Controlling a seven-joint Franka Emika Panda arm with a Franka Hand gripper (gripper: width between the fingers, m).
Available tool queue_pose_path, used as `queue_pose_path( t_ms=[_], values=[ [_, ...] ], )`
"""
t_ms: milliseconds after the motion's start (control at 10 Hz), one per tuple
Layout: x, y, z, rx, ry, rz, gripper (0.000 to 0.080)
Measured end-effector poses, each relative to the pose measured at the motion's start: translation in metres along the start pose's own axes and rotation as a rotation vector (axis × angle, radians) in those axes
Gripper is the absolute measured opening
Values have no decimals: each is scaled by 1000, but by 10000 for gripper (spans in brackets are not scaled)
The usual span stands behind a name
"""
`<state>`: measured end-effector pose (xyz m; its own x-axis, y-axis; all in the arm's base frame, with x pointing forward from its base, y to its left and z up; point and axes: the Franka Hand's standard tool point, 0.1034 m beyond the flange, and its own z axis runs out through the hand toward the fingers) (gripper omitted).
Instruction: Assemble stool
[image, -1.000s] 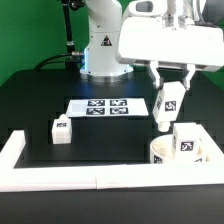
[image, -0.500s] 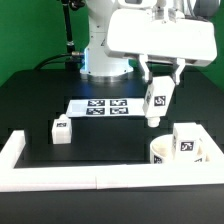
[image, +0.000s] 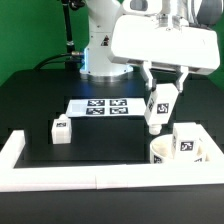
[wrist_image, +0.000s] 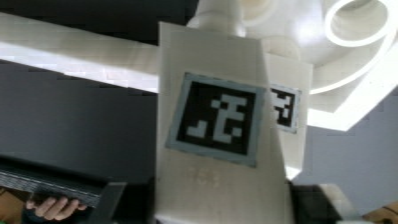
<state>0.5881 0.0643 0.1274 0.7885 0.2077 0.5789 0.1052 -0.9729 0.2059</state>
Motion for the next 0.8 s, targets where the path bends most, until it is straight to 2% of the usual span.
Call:
queue_pose_path(
  t_ms=[200, 600, 800],
  values=[
    [1, 2, 4, -5, 1, -7, 324],
    [-12, -8, 7, 9, -30, 0, 324],
    [-14, -8, 8, 9, -34, -1, 324]
  ],
)
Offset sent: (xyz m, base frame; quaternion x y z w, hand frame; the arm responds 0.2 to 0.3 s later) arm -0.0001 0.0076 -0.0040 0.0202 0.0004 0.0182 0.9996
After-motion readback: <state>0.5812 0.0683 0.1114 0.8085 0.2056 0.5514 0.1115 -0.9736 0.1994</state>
